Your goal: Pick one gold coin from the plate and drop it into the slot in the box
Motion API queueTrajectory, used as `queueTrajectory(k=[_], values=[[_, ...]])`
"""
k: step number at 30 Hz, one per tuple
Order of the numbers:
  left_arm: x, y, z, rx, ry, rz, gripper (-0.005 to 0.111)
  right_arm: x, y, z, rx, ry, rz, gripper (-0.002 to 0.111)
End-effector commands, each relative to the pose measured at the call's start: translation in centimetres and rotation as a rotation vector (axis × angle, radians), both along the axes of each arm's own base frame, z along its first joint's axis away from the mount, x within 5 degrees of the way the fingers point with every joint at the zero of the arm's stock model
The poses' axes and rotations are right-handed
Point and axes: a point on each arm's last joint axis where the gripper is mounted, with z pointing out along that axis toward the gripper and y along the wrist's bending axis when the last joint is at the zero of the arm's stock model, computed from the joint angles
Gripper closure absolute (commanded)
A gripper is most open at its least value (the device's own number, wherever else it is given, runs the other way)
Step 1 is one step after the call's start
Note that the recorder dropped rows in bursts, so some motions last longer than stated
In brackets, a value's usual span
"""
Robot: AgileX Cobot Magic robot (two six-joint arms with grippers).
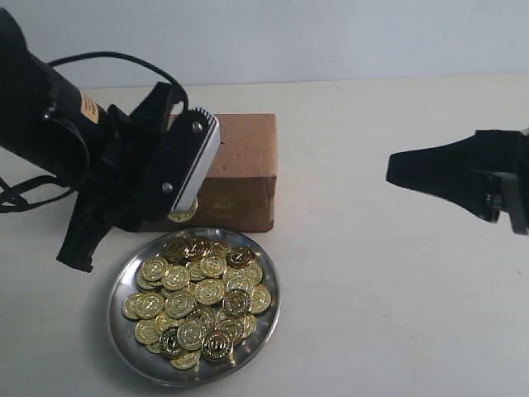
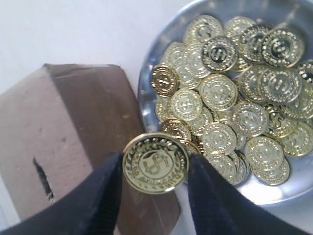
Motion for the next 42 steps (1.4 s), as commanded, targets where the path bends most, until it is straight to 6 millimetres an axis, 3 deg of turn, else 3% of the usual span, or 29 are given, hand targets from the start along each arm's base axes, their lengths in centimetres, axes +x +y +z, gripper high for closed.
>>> queueTrajectory(k=[1,6,8,11,14,15,19,23,42], values=[[-1.0,0.4,2.3,-0.106,0.007,0.111,0.077,0.9,2.2,-1.0,0.037,0.034,-0.022,0.108],[-1.9,0.7,3.8,-0.195,0.027,0.152,0.077,2.1,5.8,-3.0,-0.025,0.101,0.087,0.108],[-2.2,0.8,4.0,-0.193,0.043,0.152,0.077,2.8,8.3,-3.0,-0.027,0.13,0.165,0.108],[-2.8,1.2,4.0,-0.156,0.089,0.142,0.077,4.5,11.4,-1.9,-0.001,0.129,0.215,0.106],[-2.9,1.2,4.2,-0.164,0.085,0.144,0.077,5.2,12.6,0.0,0.062,0.114,0.242,0.087],[-2.9,1.1,4.2,-0.182,0.091,0.151,0.077,5.3,12.7,0.3,0.077,0.12,0.24,0.078],[-2.9,0.6,4.6,-0.261,0.118,0.18,0.077,5.1,12.9,0.4,0.087,0.125,0.262,0.066],[-2.8,0.5,4.8,-0.286,0.102,0.189,0.077,4.4,13.6,0.2,0.058,0.117,0.265,0.066],[-3.1,1.2,5.9,-0.292,0.038,0.179,0.077,5.0,13.3,-0.1,0.018,0.105,0.195,0.066]])
